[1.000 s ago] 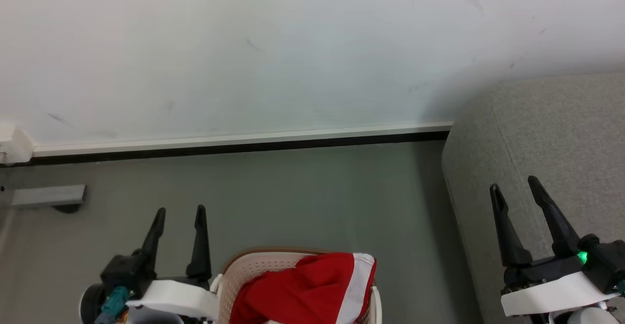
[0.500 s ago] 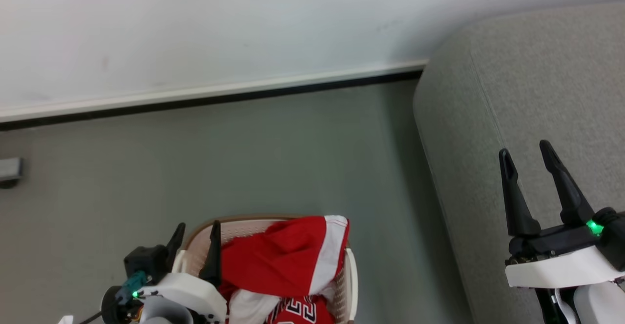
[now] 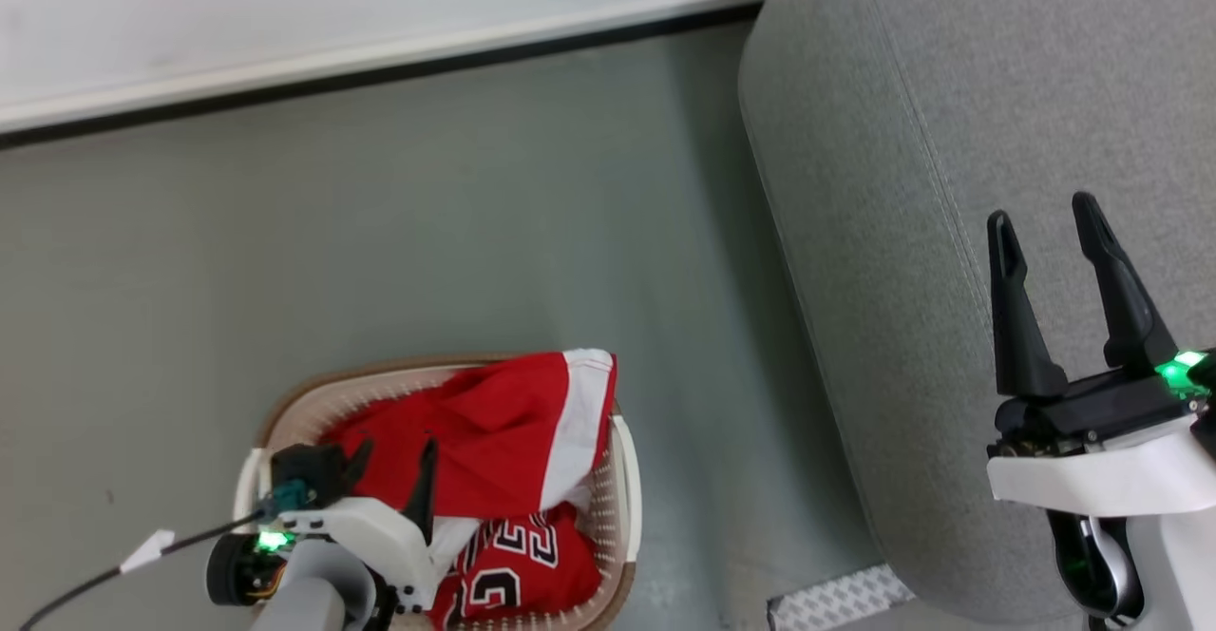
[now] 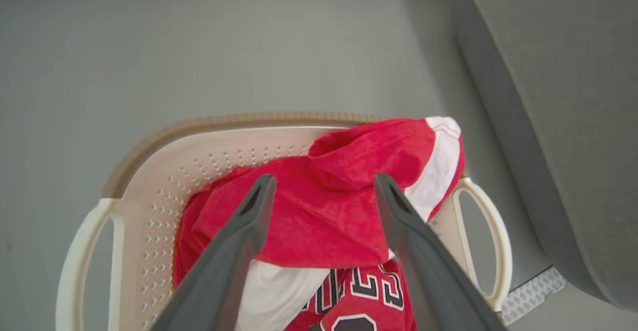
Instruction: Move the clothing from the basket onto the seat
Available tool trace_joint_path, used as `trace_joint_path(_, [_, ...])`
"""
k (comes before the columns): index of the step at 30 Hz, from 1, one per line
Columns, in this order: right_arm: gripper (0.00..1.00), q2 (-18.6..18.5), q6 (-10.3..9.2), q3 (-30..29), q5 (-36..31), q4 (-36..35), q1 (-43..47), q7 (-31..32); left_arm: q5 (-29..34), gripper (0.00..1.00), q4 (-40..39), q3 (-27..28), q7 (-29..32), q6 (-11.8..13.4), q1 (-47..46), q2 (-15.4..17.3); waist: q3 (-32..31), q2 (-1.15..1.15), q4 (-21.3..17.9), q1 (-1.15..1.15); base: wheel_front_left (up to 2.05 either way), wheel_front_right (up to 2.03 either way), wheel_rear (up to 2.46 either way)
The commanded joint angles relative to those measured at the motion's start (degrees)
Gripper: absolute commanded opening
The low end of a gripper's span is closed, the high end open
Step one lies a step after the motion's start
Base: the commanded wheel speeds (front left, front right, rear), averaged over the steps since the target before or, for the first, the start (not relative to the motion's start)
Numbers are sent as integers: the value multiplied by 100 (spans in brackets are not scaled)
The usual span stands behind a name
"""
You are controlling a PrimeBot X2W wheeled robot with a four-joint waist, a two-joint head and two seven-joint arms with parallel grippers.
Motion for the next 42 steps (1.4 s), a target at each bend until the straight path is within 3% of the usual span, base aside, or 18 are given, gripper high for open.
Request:
trace_joint_path(1, [100, 0, -12, -29, 54, -43, -104, -18, 91, 100, 143, -38, 39, -16, -122, 72, 241, 0, -165, -1, 0, 0, 0])
trace_joint_path(13, [100, 137, -12, -42, 98, -423, -476, -18, -84, 100, 1495, -497, 358, -98, -1134, 299, 1194, 0, -569, -1, 0, 0, 0])
trace_joint_path(28, [100, 329, -12, -225, 136, -564, -848, -18, -742, 100, 1787, -883, 1173, -96, -2040, 861, 2288, 0, -1148, -1, 0, 0, 0])
trace_joint_path(42, [100, 431, -12, -399, 41, -651, -656, -18, -629, 100, 1940, -1285, 2238, 11, -2486, 917, 2637, 0, -1073, -1, 2, 2, 2])
